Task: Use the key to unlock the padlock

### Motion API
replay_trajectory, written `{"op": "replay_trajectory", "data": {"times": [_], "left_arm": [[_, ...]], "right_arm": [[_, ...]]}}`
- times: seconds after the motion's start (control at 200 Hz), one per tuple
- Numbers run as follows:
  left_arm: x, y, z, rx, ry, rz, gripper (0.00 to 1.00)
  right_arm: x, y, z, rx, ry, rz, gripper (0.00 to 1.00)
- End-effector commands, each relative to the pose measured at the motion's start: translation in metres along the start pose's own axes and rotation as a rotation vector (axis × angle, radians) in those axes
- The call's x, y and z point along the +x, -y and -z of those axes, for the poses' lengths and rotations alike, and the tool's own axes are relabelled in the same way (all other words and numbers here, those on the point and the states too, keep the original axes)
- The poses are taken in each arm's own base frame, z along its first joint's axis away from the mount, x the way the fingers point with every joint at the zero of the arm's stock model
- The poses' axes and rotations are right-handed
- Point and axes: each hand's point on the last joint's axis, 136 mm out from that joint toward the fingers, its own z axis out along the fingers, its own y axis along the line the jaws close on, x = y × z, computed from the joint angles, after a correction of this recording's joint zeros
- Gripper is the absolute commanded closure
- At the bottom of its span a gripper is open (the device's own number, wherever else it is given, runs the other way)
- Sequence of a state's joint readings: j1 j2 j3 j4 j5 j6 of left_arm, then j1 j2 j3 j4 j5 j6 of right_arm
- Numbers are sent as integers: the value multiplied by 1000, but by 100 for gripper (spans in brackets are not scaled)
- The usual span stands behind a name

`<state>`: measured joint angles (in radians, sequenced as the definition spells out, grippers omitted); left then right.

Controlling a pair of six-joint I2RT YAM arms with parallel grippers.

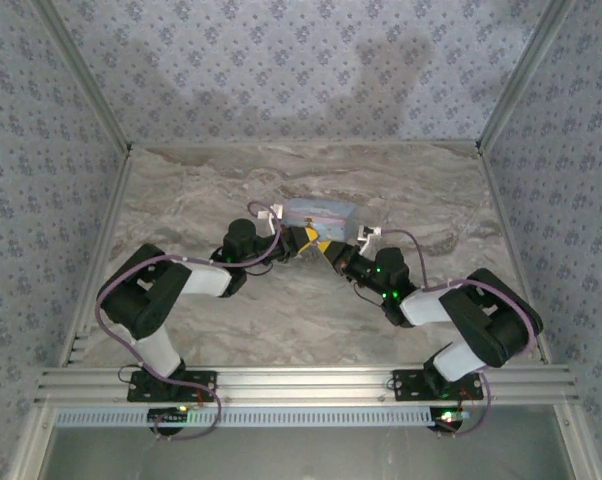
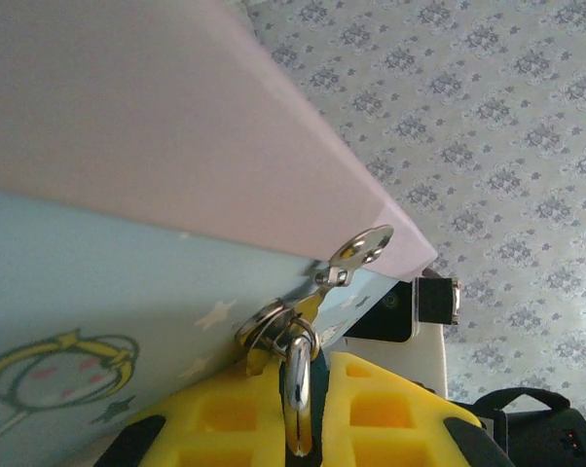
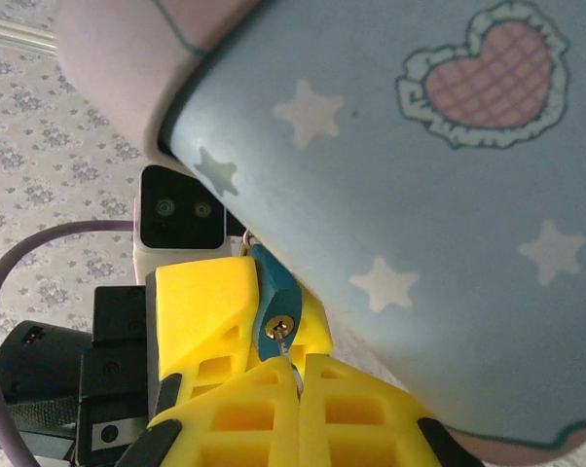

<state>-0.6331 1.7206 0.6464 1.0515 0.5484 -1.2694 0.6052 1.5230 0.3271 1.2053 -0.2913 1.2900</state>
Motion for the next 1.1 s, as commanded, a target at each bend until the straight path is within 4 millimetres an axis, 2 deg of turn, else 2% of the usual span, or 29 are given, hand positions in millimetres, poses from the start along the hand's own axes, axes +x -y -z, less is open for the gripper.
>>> {"op": "replay_trajectory", "data": {"times": [0.0, 0.09, 0.3, 0.565, 0.764, 0.924, 1.094], "left_arm": [[8, 47, -7, 155, -53, -98, 100], [10, 50, -7, 166, -64, -104, 100], [14, 55, -8, 179, -87, -111, 100], [17, 58, -10, 184, -103, -104, 100], [20, 59, -11, 185, -110, -105, 100], [20, 61, -12, 189, -115, -108, 100], [24, 62, -13, 195, -126, -113, 100]], "right_arm": [[-8, -36, -15, -142, 8, -50, 100], [-9, -42, -22, -175, 0, -112, 100], [-10, -57, -27, -209, -12, -114, 100], [8, -27, -28, -2, -79, 198, 100], [11, -25, -26, 24, -80, 329, 100], [10, -41, -27, -42, -85, 296, 100], [1, -64, -29, -164, -94, 137, 100]]}}
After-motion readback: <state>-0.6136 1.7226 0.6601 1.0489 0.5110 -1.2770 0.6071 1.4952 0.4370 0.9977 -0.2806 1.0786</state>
